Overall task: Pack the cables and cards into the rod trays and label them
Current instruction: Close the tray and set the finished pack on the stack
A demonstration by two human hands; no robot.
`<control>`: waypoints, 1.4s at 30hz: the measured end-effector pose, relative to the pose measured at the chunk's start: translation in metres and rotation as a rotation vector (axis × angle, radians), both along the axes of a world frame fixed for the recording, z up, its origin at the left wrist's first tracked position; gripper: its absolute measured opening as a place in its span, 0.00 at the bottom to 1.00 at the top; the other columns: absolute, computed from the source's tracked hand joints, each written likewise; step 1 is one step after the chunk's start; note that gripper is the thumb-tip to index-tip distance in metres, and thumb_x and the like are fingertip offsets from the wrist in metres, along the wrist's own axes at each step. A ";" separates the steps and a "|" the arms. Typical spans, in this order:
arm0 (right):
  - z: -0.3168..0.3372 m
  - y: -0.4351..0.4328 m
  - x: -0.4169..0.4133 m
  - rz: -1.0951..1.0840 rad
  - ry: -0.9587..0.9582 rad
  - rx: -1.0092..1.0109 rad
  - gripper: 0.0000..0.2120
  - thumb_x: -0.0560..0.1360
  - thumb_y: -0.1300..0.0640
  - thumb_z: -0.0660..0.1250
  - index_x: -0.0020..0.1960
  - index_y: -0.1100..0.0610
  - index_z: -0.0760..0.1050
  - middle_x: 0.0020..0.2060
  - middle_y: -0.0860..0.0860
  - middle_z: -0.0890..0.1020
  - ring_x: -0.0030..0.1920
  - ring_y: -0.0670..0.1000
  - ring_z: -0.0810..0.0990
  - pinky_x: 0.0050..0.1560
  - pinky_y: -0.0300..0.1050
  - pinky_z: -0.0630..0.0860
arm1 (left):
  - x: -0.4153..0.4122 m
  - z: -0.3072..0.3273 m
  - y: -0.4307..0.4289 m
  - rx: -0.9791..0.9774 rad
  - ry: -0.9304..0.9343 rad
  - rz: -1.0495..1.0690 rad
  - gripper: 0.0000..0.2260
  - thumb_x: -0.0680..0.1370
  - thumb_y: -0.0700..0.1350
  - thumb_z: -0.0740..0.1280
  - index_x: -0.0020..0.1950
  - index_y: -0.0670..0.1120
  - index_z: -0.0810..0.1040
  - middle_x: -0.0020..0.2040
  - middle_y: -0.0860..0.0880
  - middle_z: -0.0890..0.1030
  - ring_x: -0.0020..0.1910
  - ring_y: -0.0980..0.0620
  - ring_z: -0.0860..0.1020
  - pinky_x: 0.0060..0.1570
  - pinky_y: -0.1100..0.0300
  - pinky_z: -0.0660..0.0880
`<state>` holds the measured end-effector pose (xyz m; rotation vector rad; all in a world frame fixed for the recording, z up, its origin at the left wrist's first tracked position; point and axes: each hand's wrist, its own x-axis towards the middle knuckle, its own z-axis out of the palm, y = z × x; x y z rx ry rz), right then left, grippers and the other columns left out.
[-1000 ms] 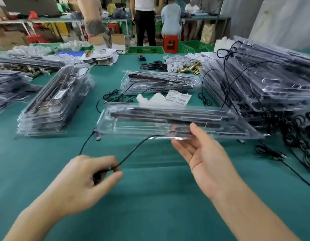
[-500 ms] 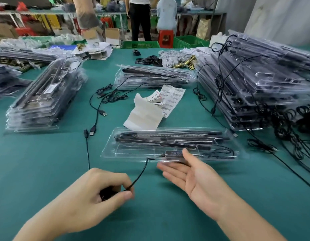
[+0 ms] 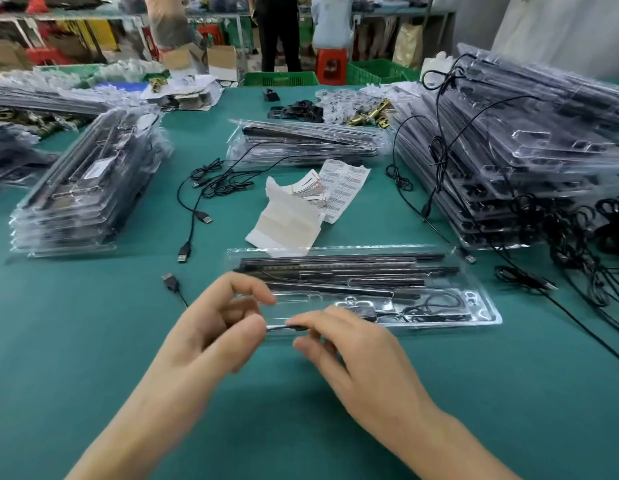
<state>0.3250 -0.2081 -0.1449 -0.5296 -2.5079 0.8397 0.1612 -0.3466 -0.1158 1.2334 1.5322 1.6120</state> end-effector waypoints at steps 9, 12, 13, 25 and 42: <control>0.005 0.014 -0.031 -0.112 0.091 -0.070 0.10 0.83 0.48 0.63 0.44 0.47 0.77 0.39 0.43 0.75 0.40 0.47 0.75 0.41 0.40 0.72 | -0.024 -0.005 -0.008 0.229 -0.368 -0.182 0.33 0.76 0.26 0.61 0.78 0.48 0.68 0.66 0.40 0.80 0.63 0.46 0.80 0.65 0.54 0.75; 0.005 0.013 -0.036 -0.117 0.090 -0.088 0.11 0.83 0.48 0.63 0.44 0.47 0.77 0.39 0.43 0.76 0.41 0.47 0.77 0.43 0.43 0.74 | -0.025 0.006 -0.006 0.312 -0.486 -0.271 0.31 0.79 0.24 0.53 0.81 0.44 0.64 0.70 0.35 0.76 0.66 0.43 0.79 0.69 0.50 0.72; 0.005 0.013 -0.037 -0.121 0.093 -0.092 0.11 0.83 0.48 0.63 0.43 0.47 0.77 0.39 0.43 0.76 0.41 0.47 0.77 0.43 0.44 0.74 | -0.024 0.010 -0.005 0.328 -0.506 -0.288 0.30 0.80 0.26 0.55 0.81 0.44 0.63 0.71 0.34 0.75 0.66 0.42 0.79 0.69 0.49 0.72; -0.003 0.004 -0.036 0.045 0.075 -0.352 0.13 0.80 0.59 0.63 0.51 0.42 0.78 0.43 0.33 0.80 0.50 0.46 0.77 0.49 0.42 0.73 | 0.022 0.057 0.083 0.505 -1.261 0.128 0.24 0.69 0.26 0.62 0.63 0.43 0.72 0.47 0.38 0.82 0.48 0.46 0.83 0.54 0.54 0.82; -0.009 0.007 -0.029 0.119 0.051 -0.428 0.21 0.73 0.31 0.63 0.58 0.42 0.78 0.48 0.40 0.81 0.50 0.48 0.77 0.51 0.41 0.73 | 0.010 0.023 0.088 0.384 -0.936 0.666 0.06 0.83 0.37 0.61 0.60 0.44 0.69 0.38 0.51 0.78 0.31 0.56 0.74 0.32 0.66 0.74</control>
